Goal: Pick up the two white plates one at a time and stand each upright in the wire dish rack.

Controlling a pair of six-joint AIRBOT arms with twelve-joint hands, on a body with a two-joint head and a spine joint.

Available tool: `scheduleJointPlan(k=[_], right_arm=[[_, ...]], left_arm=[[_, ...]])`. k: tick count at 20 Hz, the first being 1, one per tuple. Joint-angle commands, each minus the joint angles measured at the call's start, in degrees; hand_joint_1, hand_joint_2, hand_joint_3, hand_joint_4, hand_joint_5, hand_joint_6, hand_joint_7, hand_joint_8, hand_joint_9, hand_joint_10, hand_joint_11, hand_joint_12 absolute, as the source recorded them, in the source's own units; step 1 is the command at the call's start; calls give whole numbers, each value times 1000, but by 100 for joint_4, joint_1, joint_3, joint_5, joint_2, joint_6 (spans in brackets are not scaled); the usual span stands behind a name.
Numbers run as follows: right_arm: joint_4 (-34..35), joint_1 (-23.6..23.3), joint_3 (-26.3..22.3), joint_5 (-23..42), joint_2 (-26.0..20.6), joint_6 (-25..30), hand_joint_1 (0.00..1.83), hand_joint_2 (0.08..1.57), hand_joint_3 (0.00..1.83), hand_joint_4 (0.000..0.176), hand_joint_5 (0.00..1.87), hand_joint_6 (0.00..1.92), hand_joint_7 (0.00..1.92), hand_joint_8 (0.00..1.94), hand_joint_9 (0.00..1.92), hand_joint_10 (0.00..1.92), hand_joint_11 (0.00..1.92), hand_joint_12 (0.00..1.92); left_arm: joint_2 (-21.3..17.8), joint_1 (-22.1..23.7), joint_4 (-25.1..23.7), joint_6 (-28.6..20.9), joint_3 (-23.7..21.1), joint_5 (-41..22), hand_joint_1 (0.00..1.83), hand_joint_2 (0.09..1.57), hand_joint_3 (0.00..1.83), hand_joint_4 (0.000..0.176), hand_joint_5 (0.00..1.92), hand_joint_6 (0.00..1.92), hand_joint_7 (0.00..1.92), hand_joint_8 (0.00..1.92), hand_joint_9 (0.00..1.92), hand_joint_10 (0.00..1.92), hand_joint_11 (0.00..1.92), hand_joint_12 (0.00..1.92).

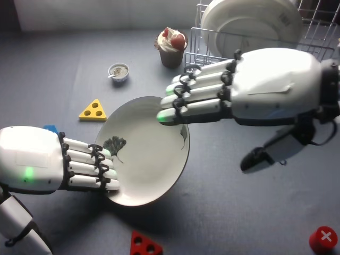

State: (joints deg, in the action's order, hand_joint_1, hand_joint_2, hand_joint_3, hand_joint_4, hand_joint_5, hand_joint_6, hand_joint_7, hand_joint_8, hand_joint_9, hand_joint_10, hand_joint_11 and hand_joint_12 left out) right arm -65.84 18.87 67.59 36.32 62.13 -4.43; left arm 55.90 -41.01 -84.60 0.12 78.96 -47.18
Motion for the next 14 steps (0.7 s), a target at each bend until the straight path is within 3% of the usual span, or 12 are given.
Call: scheduleJointPlan(k=[1,6,14], right_arm=[[305,-3,31,372,49,-39,1111,883,11,0,193,14,164,11,133,5,142,1],[192,78,419,209,526,-134,1076,910,11,0,178,8,103,0,91,0,133,8],[-100,202,668,-54,1056,-136,1228,920,8,0,291,8,216,7,189,0,217,54]], left_arm=[[45,-42,-128,-12,-25,-113,0,904,0,0,63,0,102,0,105,0,101,9],[52,-27,-170,-12,-17,-113,0,909,0,0,68,3,102,5,108,6,103,10],[67,-24,-160,-12,14,-107,0,918,3,0,48,0,90,3,95,3,74,0]])
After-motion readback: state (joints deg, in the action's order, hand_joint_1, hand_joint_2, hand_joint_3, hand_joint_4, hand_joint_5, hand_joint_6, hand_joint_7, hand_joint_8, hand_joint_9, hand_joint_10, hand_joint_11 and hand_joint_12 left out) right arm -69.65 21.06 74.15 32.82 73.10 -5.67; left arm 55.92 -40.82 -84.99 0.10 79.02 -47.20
